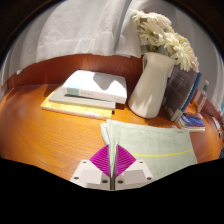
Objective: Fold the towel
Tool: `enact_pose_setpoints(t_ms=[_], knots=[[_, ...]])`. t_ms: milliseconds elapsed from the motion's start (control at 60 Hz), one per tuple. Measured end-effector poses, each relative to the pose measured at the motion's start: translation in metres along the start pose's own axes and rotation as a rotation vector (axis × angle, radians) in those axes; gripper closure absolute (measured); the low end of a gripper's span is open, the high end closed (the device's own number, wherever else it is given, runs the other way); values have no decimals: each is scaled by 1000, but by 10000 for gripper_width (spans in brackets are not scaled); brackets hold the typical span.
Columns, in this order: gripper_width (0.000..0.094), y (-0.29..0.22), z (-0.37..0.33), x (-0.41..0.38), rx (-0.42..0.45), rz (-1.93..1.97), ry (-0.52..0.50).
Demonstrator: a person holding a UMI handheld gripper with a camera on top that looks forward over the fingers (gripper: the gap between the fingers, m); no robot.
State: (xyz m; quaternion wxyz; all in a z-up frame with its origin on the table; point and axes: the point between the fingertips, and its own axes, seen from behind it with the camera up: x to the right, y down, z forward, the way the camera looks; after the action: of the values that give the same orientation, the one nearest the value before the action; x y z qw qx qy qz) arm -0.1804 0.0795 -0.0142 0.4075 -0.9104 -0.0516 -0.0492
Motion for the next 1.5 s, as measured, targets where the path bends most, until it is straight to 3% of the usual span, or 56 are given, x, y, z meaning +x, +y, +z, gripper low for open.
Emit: enact_pose_setpoints(t_ms=[150,367,467,550,633,767,817,1183,1367,1500], knots=[[900,-10,-14,14,-23,-16,-28],[900,-67,-76,137,98,-20,80],[901,-62,-79,206,102,-16,118],[889,-35,-66,252,48,-13,124],[726,-7,-51,283,10,-31,125],[294,-1,-59,307,27,-61,132],[236,-11,-71,304,57,-53,103],[192,-86,-240,237,295,139,-23],[183,-58,-310,193,331,150,-27],[185,-19,-343,166,309,164,-35]])
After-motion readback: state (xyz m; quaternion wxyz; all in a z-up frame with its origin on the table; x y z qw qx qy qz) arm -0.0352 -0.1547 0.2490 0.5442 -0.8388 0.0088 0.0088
